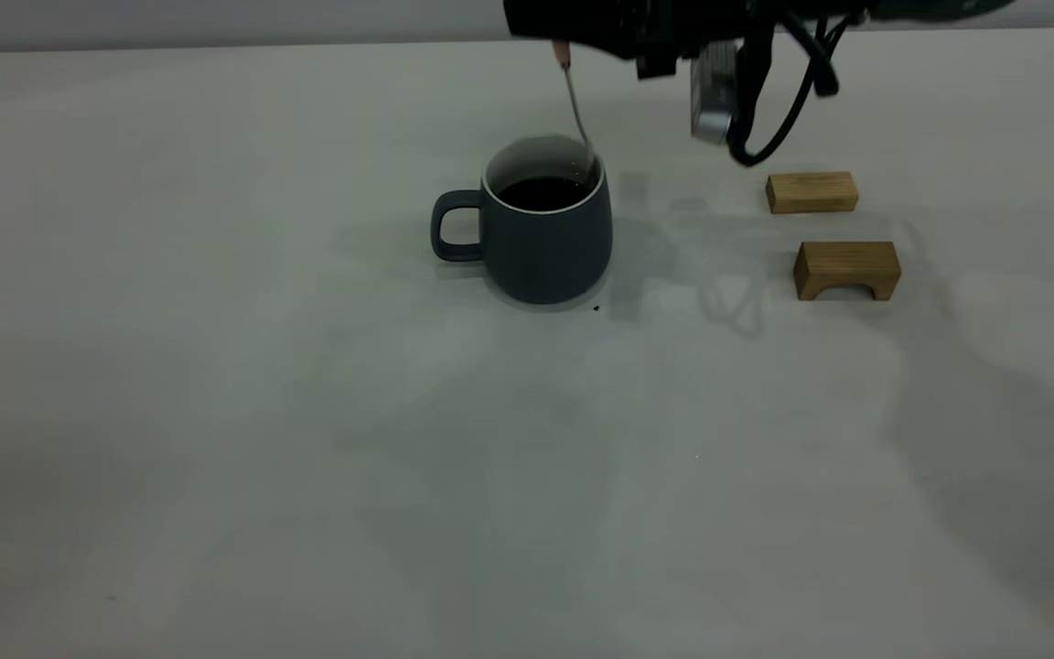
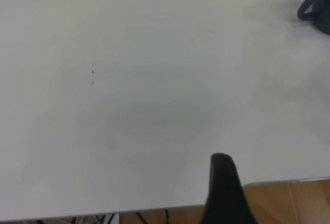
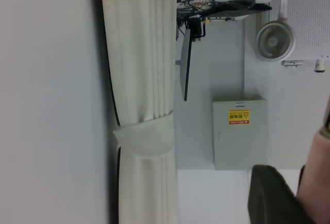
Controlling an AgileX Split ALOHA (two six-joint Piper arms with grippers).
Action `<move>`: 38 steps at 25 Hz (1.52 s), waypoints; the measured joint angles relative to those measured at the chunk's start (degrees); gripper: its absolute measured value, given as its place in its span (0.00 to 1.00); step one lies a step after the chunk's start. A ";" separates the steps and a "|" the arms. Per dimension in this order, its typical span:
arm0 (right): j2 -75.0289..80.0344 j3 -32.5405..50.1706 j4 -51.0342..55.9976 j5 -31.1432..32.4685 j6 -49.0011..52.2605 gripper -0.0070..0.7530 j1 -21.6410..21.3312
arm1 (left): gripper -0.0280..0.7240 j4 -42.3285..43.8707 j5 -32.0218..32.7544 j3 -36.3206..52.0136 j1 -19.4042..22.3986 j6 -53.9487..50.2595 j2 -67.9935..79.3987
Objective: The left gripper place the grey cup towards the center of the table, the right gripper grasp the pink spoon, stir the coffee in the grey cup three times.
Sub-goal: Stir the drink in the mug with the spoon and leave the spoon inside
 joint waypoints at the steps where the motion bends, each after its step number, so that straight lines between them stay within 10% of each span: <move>1: 0.62 0.00 0.21 0.00 0.00 0.17 0.22 | 0.79 0.00 0.00 0.00 0.00 0.00 0.00; 38: 6.16 -7.97 -6.98 -0.03 1.70 0.17 0.18 | 0.79 0.00 0.00 0.00 0.00 -0.06 0.00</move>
